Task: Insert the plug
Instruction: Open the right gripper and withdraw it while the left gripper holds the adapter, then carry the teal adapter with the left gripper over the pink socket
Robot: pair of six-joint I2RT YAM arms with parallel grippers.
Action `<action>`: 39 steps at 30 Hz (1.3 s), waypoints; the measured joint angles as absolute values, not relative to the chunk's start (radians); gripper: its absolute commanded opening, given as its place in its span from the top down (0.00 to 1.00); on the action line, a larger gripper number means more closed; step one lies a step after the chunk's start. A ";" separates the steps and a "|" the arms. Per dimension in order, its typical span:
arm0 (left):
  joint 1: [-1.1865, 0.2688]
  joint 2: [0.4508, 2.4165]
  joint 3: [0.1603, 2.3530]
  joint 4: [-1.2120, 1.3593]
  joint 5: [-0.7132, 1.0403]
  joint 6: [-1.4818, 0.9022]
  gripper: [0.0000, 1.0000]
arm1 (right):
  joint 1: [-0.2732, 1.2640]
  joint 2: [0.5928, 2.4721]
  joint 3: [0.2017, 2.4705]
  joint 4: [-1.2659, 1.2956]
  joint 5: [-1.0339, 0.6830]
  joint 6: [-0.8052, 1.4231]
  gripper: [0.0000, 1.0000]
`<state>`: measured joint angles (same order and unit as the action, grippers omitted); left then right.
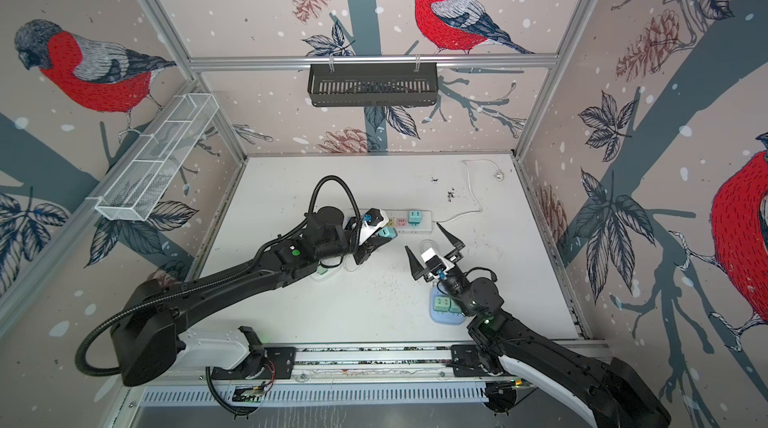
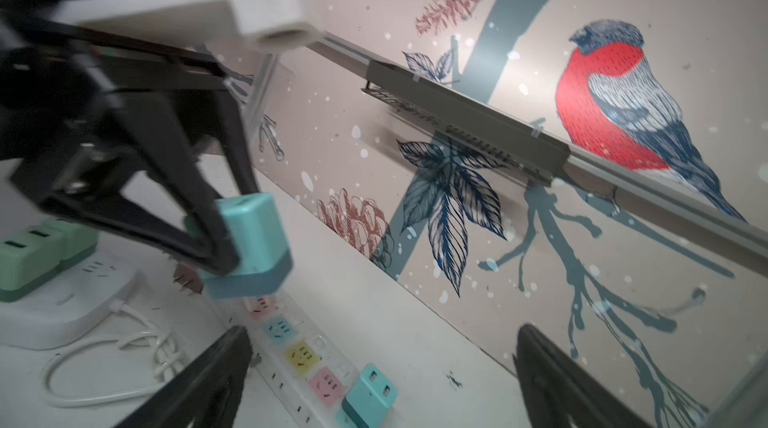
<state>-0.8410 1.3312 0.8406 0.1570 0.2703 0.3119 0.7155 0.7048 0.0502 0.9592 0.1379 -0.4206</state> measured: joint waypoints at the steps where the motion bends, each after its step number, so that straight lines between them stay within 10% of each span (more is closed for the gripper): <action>1: -0.841 1.332 0.825 0.157 0.275 0.351 1.00 | 0.672 0.718 0.051 0.960 0.135 -0.385 0.00; 15: -0.841 1.458 0.869 0.176 0.201 0.532 1.00 | 0.171 0.804 0.057 0.896 0.137 0.233 0.00; 39: -0.778 1.682 1.145 -0.142 0.177 0.609 1.00 | 0.076 0.736 0.005 0.682 0.199 0.576 0.00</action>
<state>-0.7780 1.6825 1.1450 -0.1421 0.1772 0.6090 0.0761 0.7364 0.0051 0.6819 0.1989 0.5758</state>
